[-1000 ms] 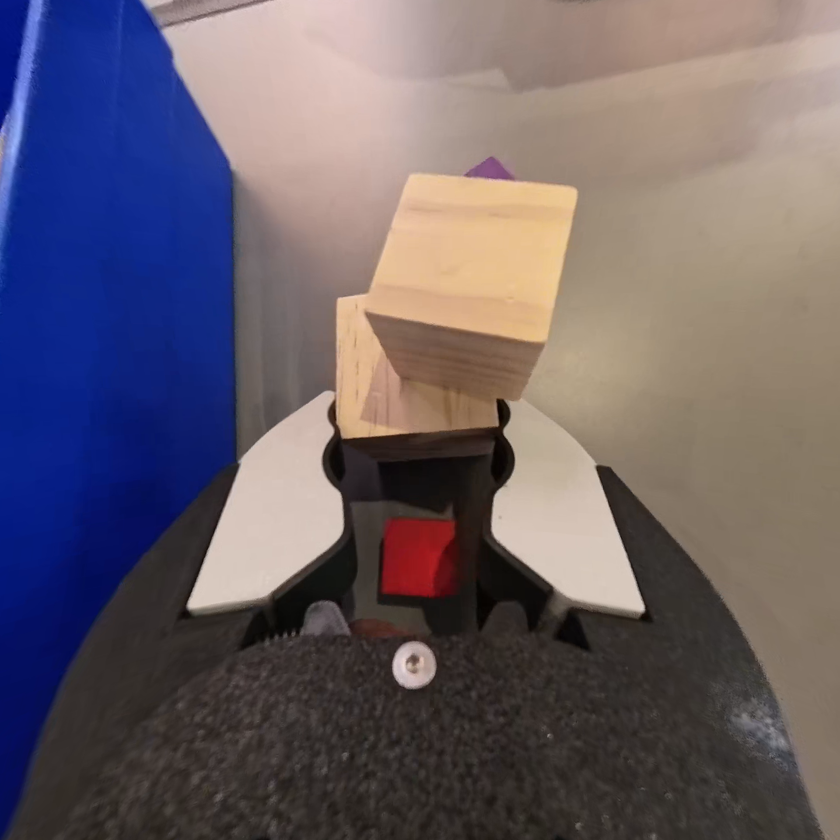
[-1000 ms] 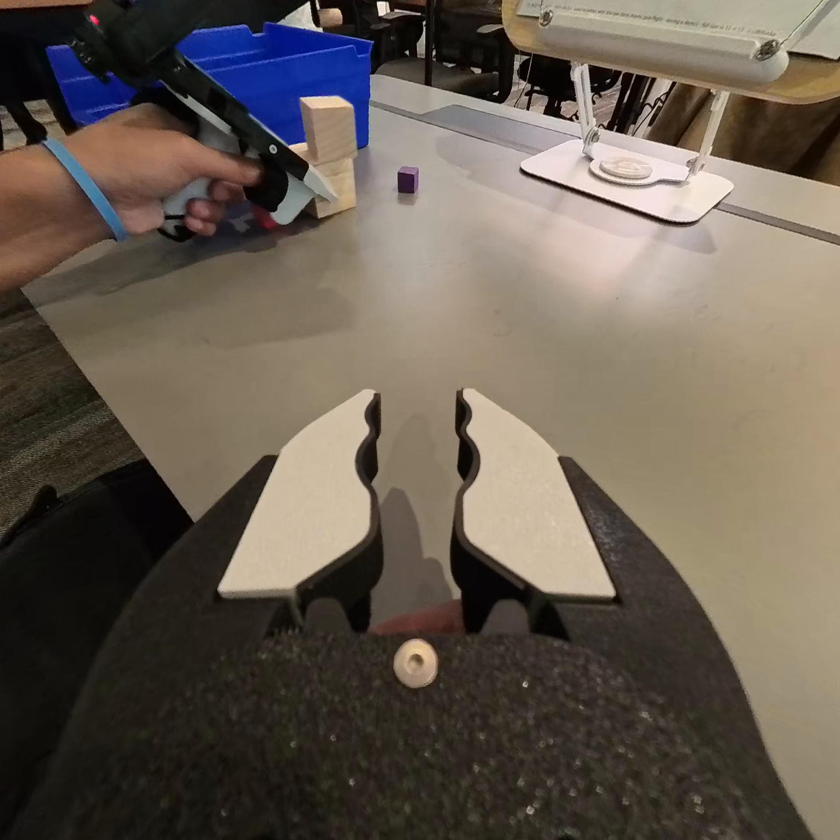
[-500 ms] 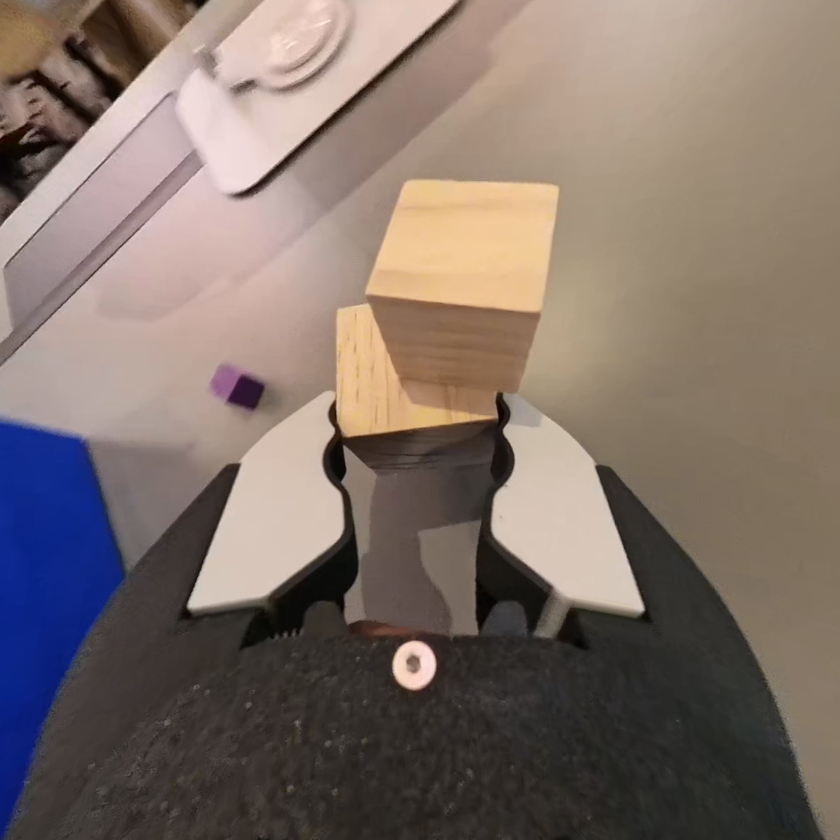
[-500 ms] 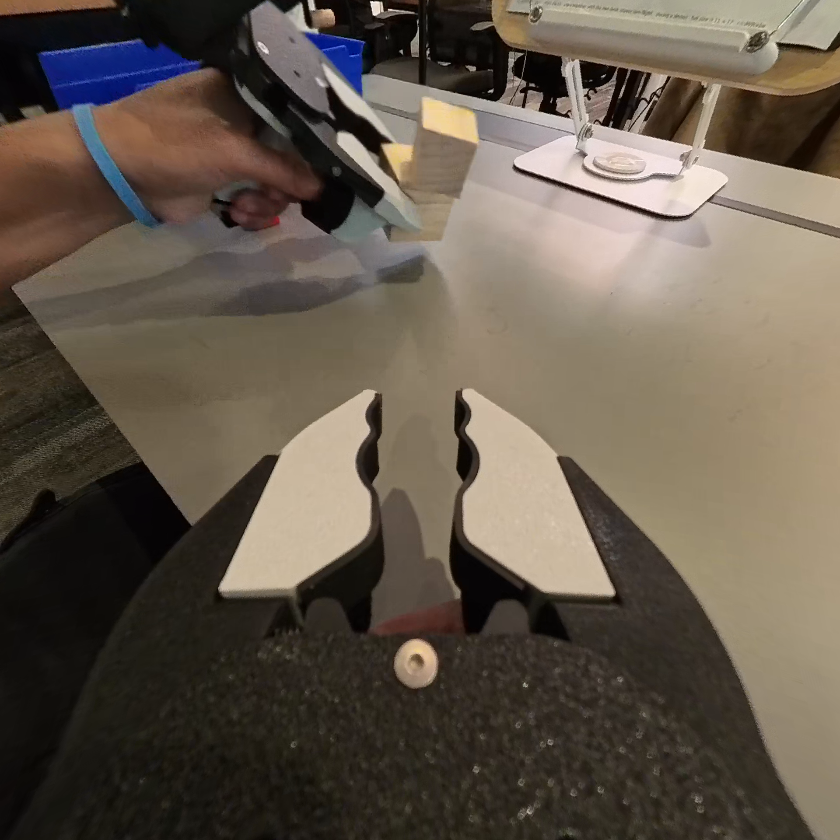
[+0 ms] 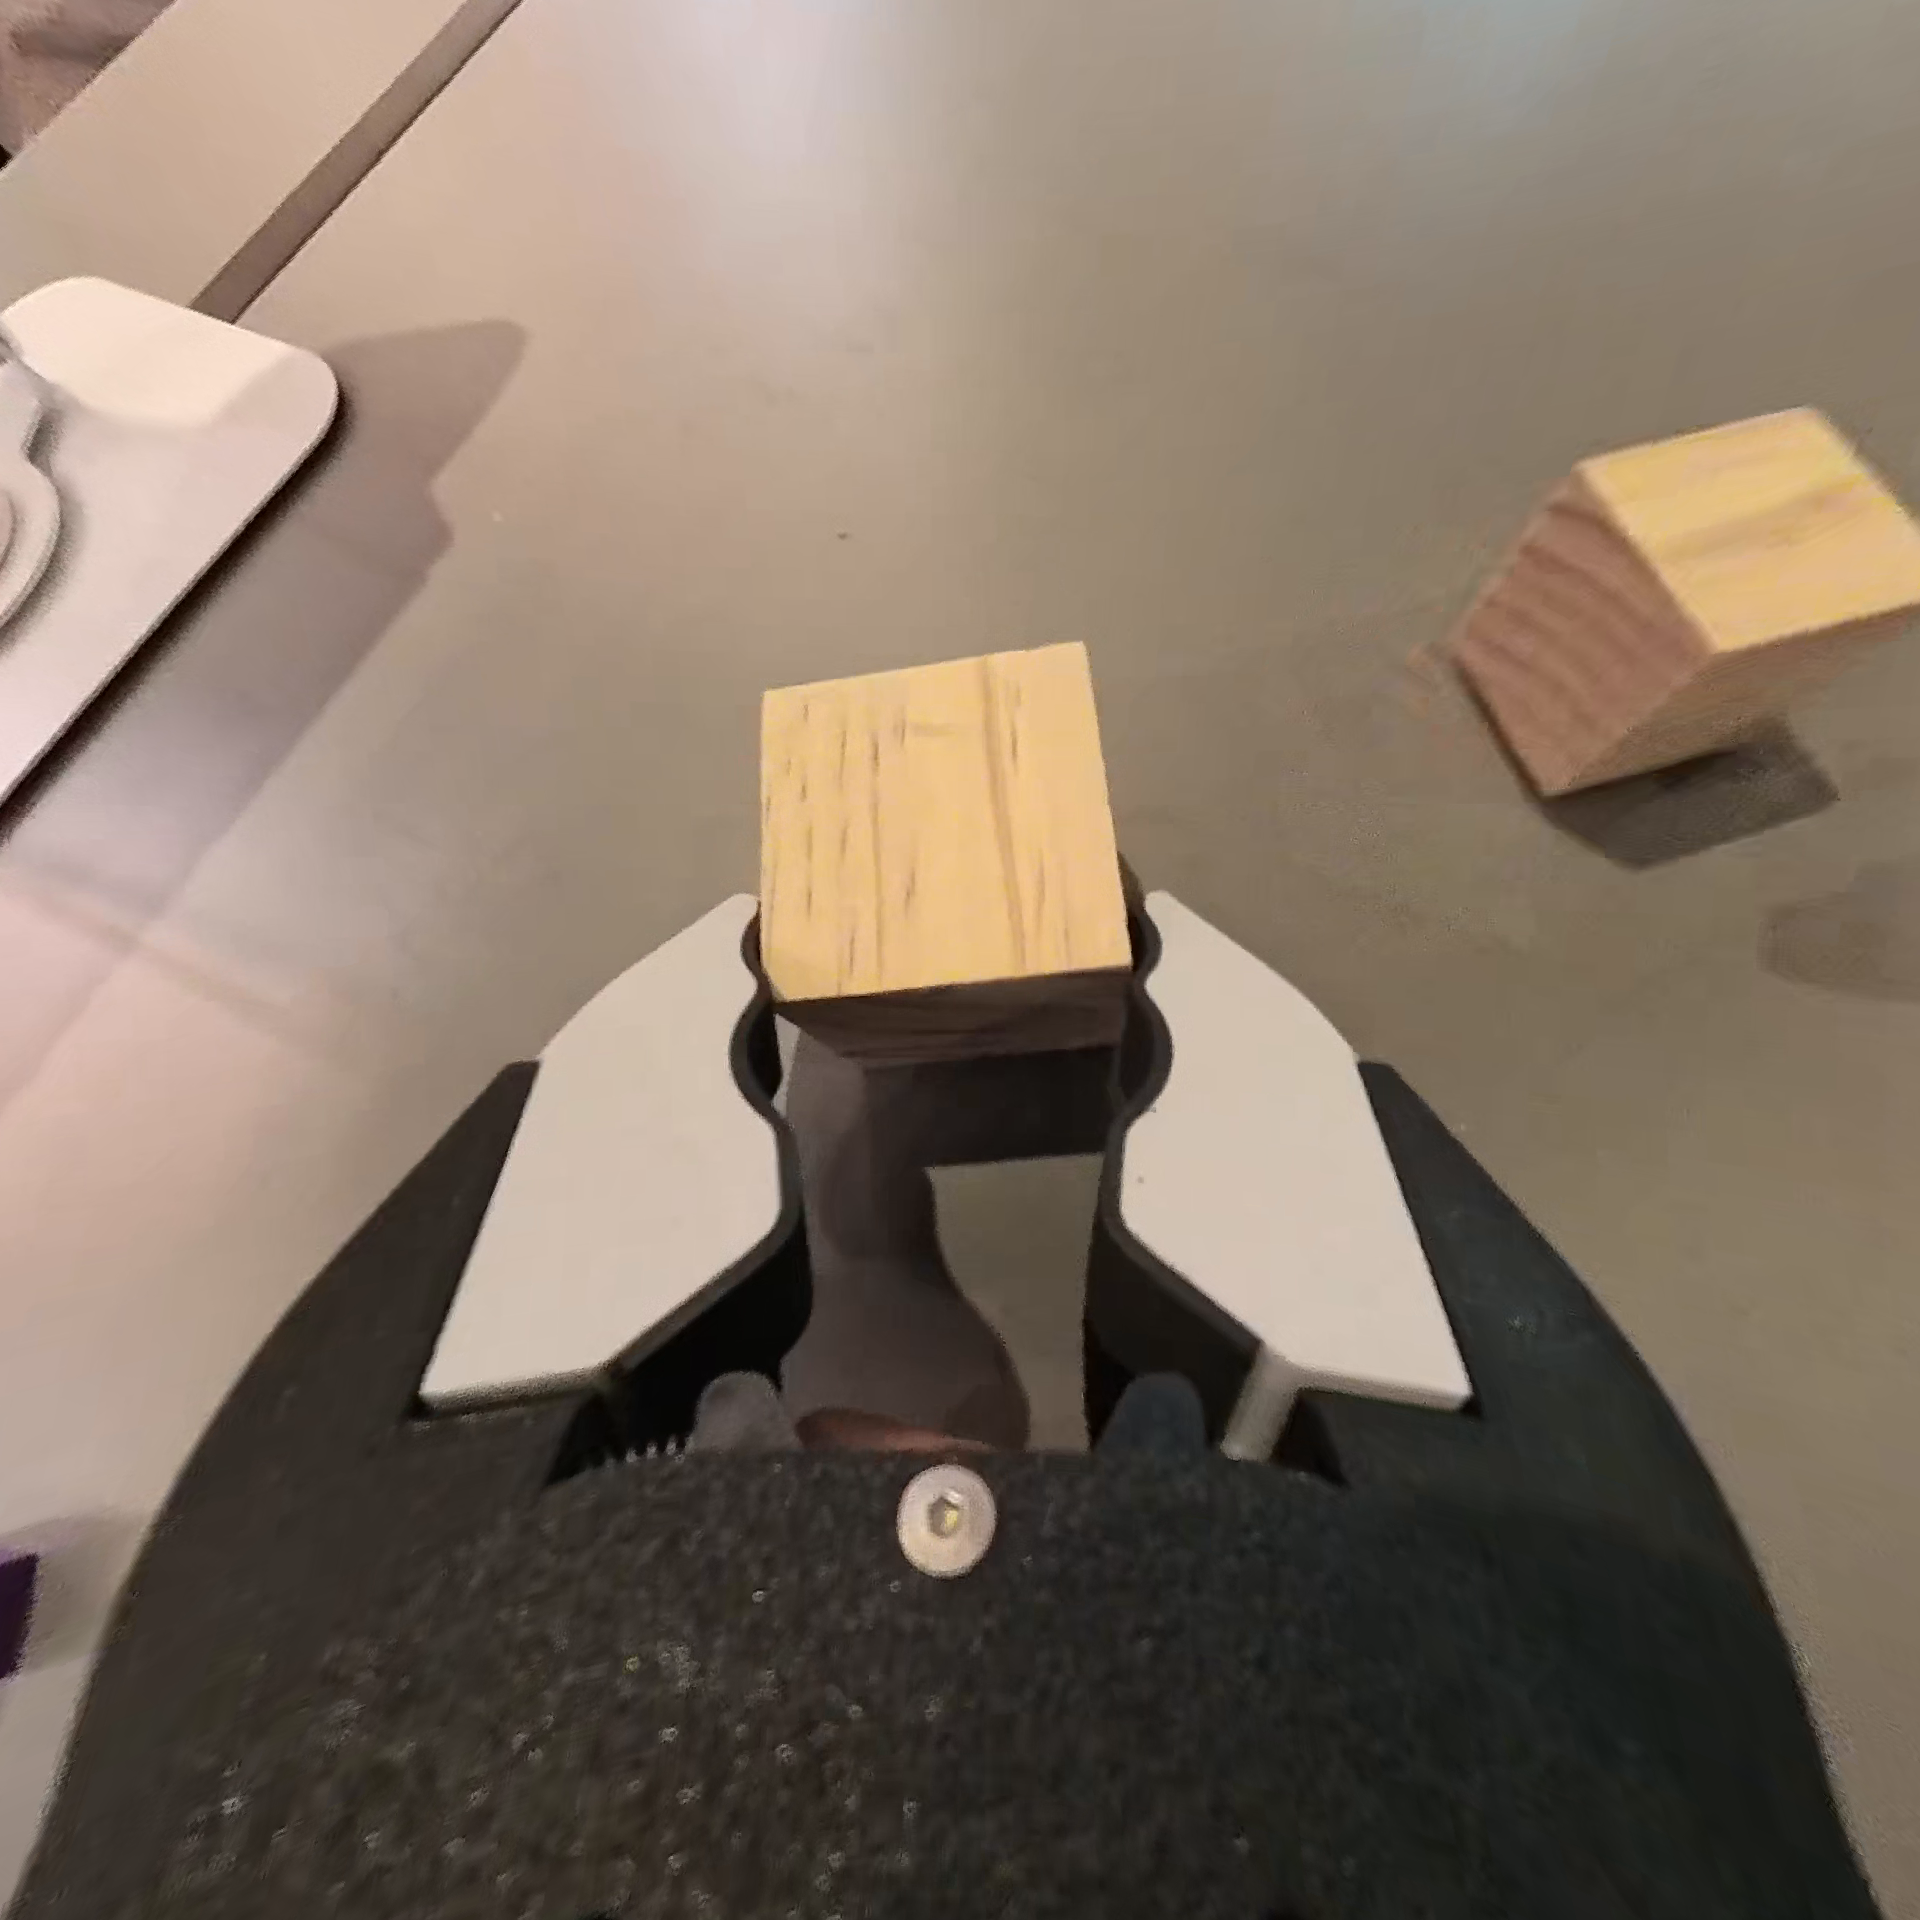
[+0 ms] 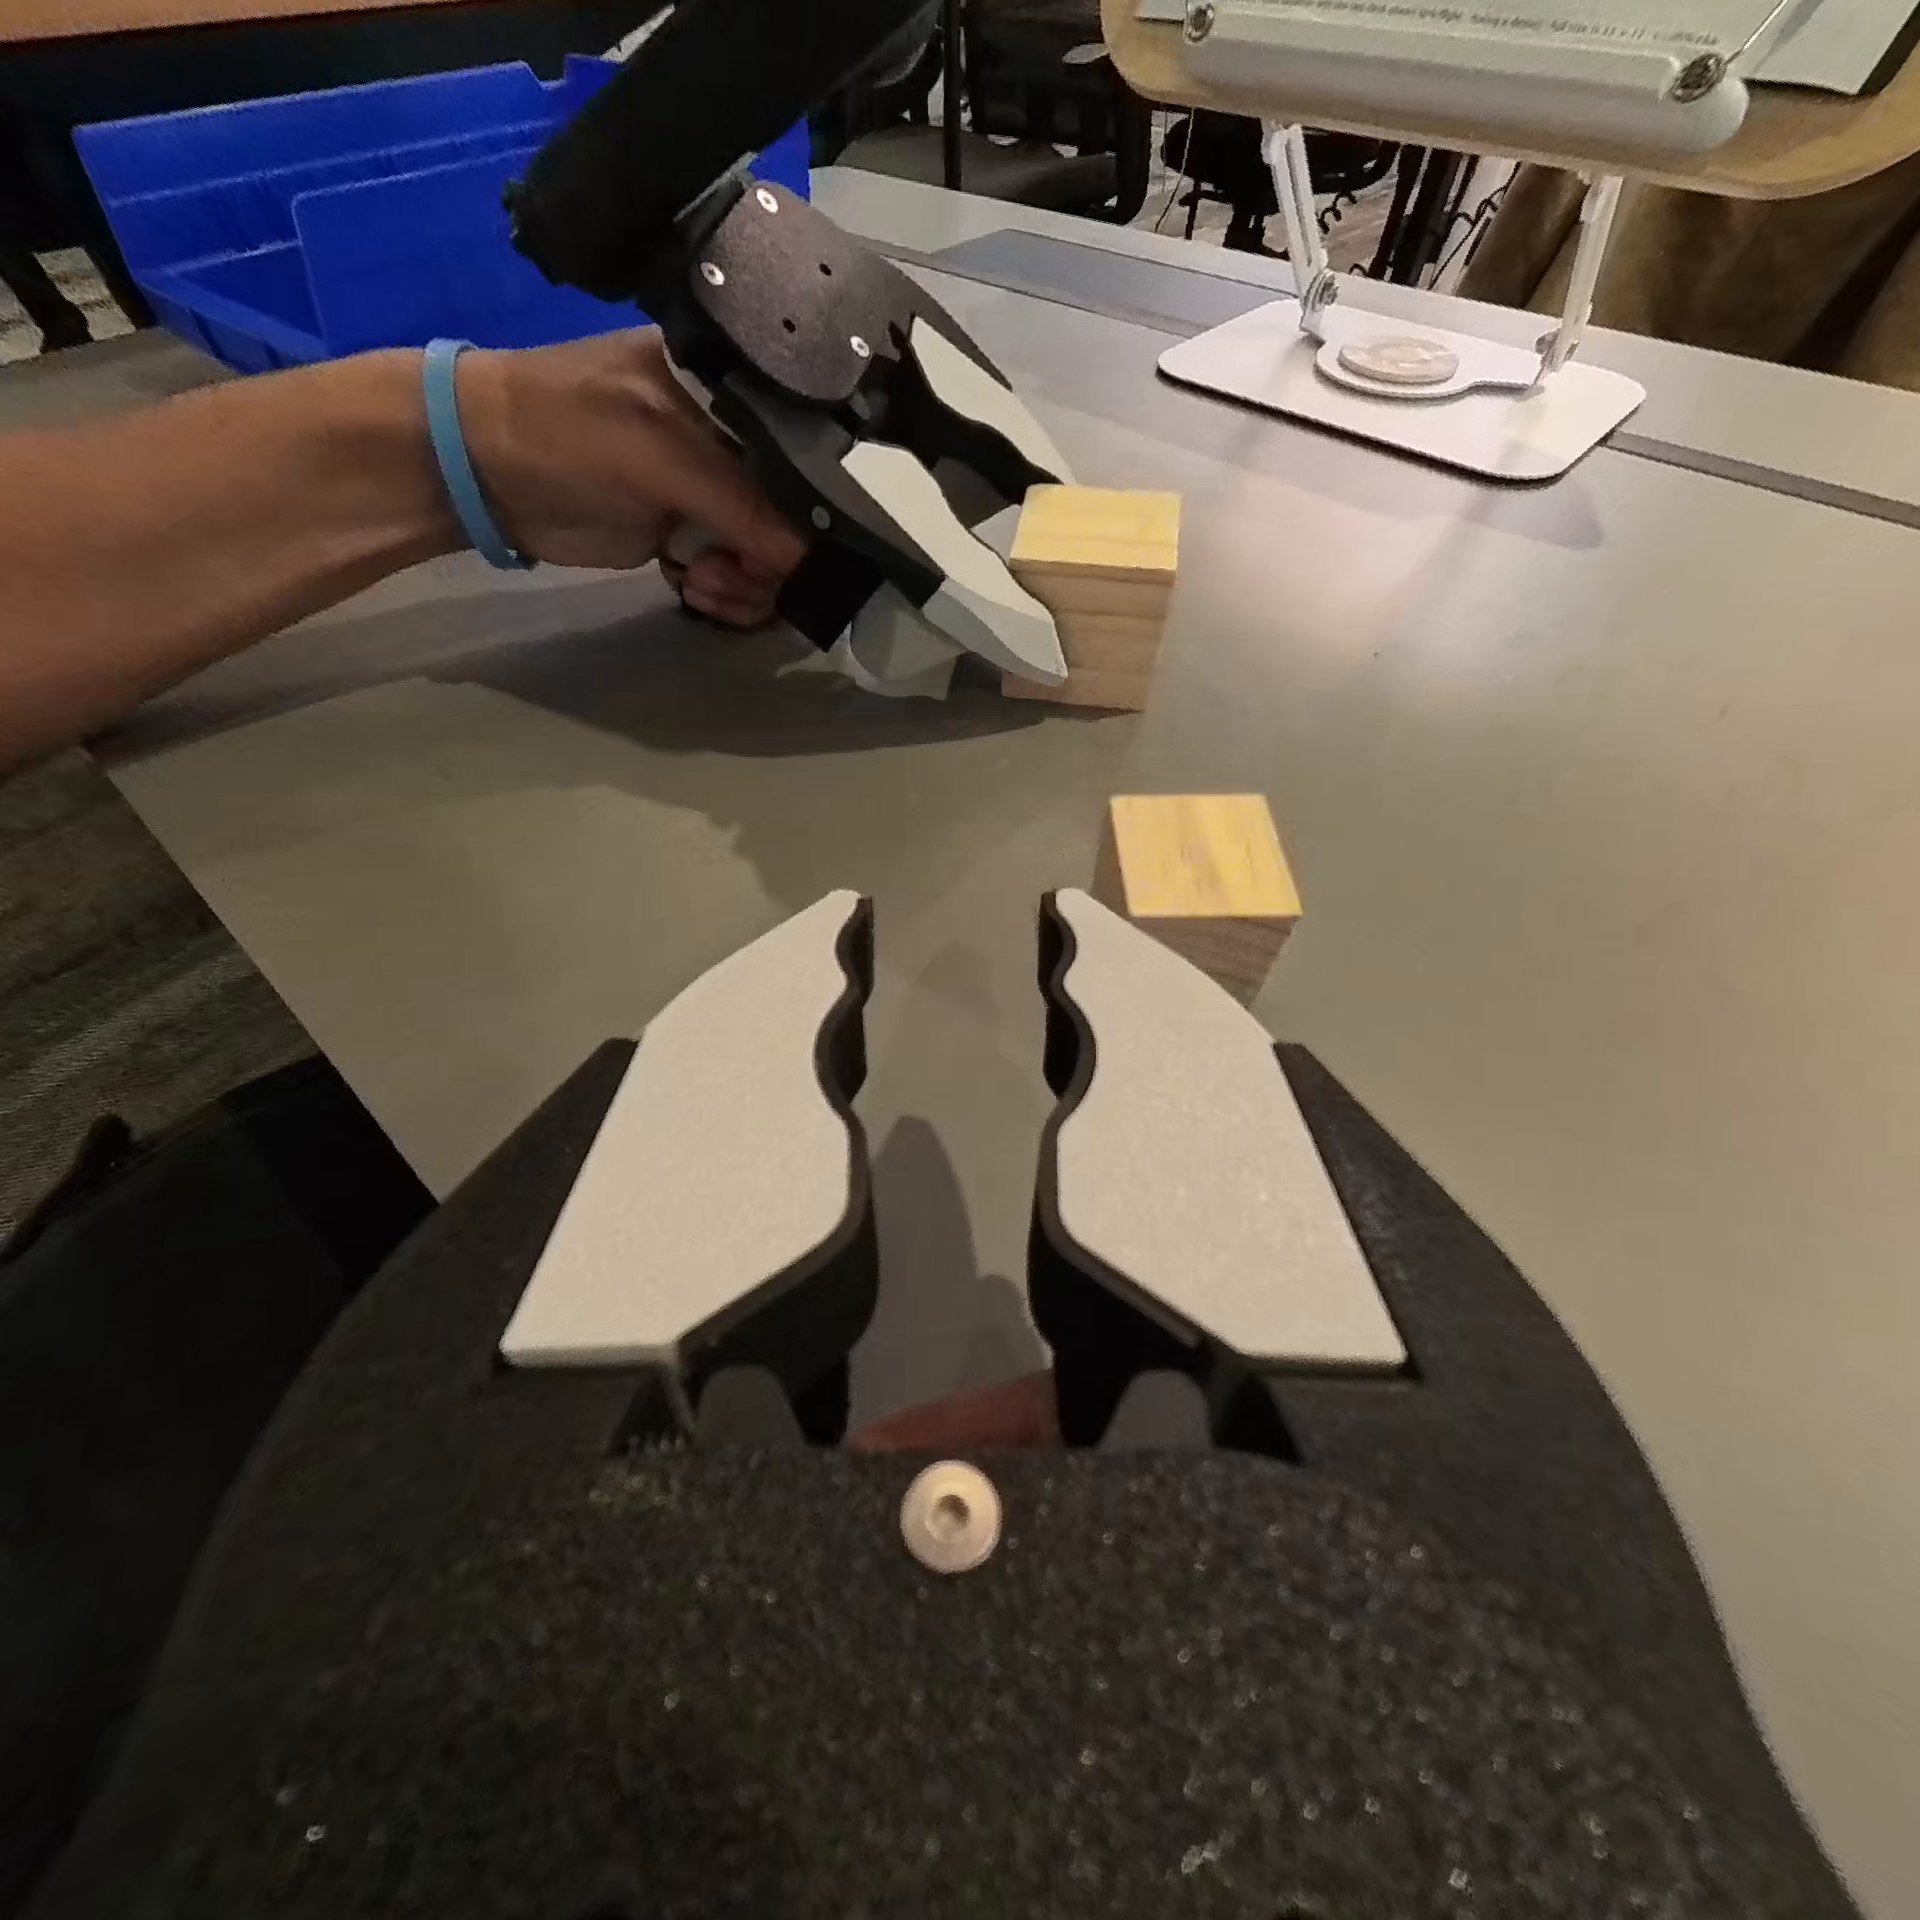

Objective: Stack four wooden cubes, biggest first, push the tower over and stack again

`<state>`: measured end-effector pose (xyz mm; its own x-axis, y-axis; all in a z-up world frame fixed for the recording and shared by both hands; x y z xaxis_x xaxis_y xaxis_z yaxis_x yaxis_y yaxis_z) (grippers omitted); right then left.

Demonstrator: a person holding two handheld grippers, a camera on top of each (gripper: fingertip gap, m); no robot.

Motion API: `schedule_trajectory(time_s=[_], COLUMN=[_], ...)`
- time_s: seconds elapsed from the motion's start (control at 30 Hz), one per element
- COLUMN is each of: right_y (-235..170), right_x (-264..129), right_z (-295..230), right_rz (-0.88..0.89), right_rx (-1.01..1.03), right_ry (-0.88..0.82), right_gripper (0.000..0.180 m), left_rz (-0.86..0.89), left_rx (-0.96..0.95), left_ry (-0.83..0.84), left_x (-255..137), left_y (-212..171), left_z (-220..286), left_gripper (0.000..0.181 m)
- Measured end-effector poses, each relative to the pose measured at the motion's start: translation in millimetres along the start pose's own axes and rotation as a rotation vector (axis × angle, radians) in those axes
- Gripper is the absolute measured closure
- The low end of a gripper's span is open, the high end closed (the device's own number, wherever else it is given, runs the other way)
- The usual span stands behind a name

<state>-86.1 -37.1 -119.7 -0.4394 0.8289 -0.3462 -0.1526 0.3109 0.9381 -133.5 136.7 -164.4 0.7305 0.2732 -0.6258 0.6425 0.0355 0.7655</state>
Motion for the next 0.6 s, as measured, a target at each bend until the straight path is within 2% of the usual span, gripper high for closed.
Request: schedule_trajectory(time_s=[0.13, 0.2, 0.3, 0.4, 0.47, 0.53, 0.6], right_y=[-0.3, -0.5, -0.9, -1.6, -1.4, -2.1, -5.6], right_x=[0.1, 0.2, -0.1, -1.1, -0.7, -0.5, -0.9], right_z=[-1.0, -1.5, -2.1, -3.0, -3.5, -4.3, -4.9], right_rz=[-0.001, -0.003, -0.004, -0.004, -0.007, -0.011, -0.046], right_rx=[-0.009, -0.014, -0.018, -0.024, -0.028, -0.034, -0.048], right_ry=[0.000, 0.000, -0.001, -0.001, 0.000, 0.000, 0.003], right_gripper=[0.150, 0.150, 0.150, 0.150, 0.149, 0.149, 0.148], left_rz=[-0.037, -0.030, 0.065, 0.163, 0.192, 0.160, 0.189], left_rx=[0.010, 0.002, -0.063, -0.180, -0.274, -0.356, -0.416], left_ry=[0.036, 0.051, 0.073, 0.147, 0.278, 0.399, 0.442], left_x=[-6.1, -14.0, -41.7, -77.8, -97.1, -111.8, -125.3], left_y=[-4.4, -3.0, 8.5, 9.6, -2.1, -22.1, -36.8], left_z=[-5.0, -3.7, 6.9, 26.0, 35.3, 47.5, 66.2], left_gripper=[0.114, 0.095, 0.084, 0.088, 0.102, 0.101, 0.102])
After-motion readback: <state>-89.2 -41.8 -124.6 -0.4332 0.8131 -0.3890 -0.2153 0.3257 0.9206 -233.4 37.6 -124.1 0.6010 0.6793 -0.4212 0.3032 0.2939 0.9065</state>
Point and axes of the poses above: each gripper's, where its closed fingertips meet, x out along the fingers, y out of its top, z = x × y across the jaws, the point moved 1 cm from there along -x, back along the fingers
